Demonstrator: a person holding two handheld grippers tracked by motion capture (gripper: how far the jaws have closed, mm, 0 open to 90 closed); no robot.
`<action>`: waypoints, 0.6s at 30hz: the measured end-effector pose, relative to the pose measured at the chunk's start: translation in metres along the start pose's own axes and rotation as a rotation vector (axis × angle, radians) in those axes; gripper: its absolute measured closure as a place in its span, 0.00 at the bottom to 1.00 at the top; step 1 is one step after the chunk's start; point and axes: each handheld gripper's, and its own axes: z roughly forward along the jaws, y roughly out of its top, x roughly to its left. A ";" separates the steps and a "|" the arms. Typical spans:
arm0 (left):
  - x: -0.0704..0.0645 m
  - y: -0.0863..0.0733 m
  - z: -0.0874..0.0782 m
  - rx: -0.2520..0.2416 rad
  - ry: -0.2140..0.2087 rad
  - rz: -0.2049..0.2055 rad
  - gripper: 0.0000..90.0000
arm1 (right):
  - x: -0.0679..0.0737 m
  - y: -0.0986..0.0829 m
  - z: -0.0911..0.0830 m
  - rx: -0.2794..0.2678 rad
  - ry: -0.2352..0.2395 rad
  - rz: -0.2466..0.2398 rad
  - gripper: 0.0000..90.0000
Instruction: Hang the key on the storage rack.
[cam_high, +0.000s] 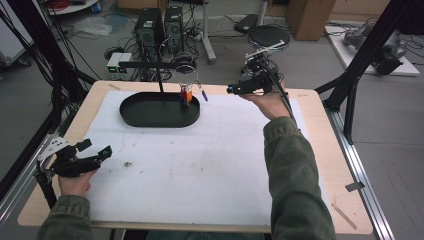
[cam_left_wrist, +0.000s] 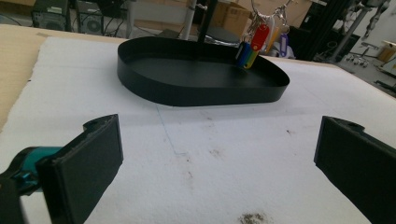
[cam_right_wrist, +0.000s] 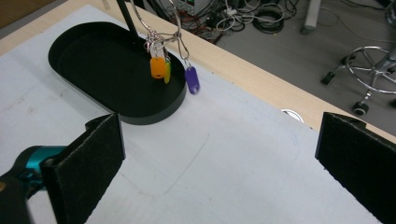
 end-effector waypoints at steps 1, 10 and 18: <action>0.000 0.000 -0.001 0.000 0.003 0.002 0.02 | -0.001 -0.003 -0.004 -0.007 -0.003 0.000 0.01; 0.000 -0.001 -0.001 0.000 0.000 -0.002 0.02 | -0.010 -0.034 -0.024 -0.024 -0.027 0.026 0.01; -0.001 -0.001 -0.002 0.003 0.000 0.002 0.02 | -0.009 -0.063 -0.025 -0.016 -0.009 0.034 0.01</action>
